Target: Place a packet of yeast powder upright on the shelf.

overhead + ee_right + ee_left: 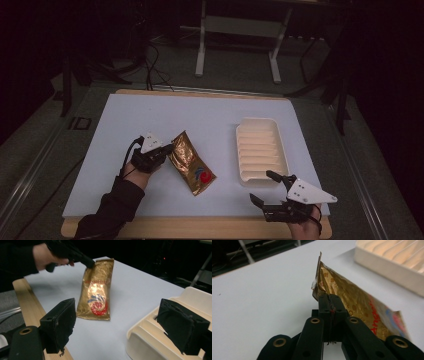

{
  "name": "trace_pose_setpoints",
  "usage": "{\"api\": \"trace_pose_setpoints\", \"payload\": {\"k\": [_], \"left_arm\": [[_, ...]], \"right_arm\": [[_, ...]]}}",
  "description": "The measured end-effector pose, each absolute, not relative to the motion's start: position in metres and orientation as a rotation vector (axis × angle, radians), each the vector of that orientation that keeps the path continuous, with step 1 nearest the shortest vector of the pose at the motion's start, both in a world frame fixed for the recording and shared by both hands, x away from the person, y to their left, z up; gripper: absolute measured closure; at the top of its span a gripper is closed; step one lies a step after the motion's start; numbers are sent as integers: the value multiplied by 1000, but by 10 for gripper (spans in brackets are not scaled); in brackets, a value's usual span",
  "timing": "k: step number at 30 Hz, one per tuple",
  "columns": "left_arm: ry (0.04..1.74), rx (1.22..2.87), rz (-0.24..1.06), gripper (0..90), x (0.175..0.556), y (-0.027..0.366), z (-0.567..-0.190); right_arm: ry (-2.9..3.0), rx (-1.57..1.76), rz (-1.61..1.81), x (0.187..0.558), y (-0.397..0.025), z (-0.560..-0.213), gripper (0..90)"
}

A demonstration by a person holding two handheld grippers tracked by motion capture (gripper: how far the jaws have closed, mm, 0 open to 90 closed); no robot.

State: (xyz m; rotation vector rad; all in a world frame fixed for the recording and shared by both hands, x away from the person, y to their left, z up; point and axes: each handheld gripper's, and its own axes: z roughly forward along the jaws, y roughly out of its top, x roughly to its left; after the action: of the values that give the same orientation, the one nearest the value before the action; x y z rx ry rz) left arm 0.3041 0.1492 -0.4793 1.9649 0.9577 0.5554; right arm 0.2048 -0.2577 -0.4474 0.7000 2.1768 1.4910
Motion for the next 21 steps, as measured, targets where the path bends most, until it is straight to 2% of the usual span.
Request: {"api": "trace_pose_setpoints", "payload": {"k": [11, 21], "left_arm": [[857, 1970, 533, 899, 292, 139, -456], [669, 1962, 476, 899, 280, 123, -433]], "right_arm": [[2135, 734, 1474, 204, -264, -442, 154], [2110, 666, 1473, 205, -270, -436, 172]]}}
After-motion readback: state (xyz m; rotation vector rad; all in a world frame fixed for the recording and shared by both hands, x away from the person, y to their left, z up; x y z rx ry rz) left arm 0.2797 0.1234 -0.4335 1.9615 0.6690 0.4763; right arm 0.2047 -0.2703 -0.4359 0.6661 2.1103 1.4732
